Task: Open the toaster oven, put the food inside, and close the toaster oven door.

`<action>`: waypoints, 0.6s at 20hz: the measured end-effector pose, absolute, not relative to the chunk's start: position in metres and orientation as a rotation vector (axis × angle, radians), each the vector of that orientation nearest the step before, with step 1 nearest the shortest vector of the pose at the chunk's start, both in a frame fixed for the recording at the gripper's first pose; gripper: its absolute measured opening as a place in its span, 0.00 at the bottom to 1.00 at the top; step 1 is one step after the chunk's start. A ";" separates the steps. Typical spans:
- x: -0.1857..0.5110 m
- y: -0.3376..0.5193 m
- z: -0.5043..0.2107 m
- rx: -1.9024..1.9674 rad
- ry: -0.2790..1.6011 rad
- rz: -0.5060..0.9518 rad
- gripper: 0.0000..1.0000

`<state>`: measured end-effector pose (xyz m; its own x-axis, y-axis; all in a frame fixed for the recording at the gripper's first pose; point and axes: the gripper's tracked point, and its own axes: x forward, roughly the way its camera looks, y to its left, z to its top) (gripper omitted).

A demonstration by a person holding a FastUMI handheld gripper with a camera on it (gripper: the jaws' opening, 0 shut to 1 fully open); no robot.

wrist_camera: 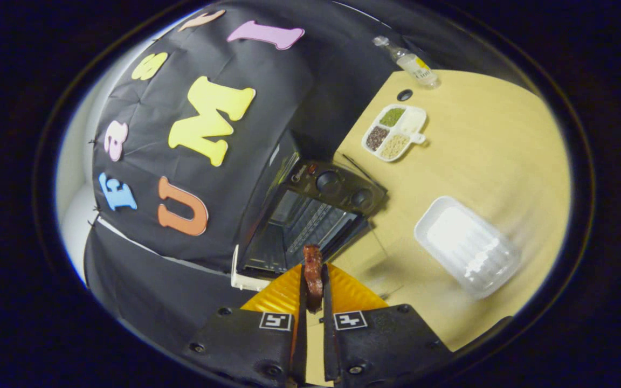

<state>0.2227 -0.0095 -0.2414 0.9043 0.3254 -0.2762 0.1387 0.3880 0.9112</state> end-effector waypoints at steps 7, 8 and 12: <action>0.291 0.050 -0.243 1.336 0.322 0.049 0.15; 0.300 0.052 -0.244 1.332 0.302 0.028 0.15; 0.340 0.055 -0.239 1.371 0.195 -0.012 0.15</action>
<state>0.3395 0.0549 -0.2394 0.9838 0.1051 -0.1453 0.1220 0.2015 0.9719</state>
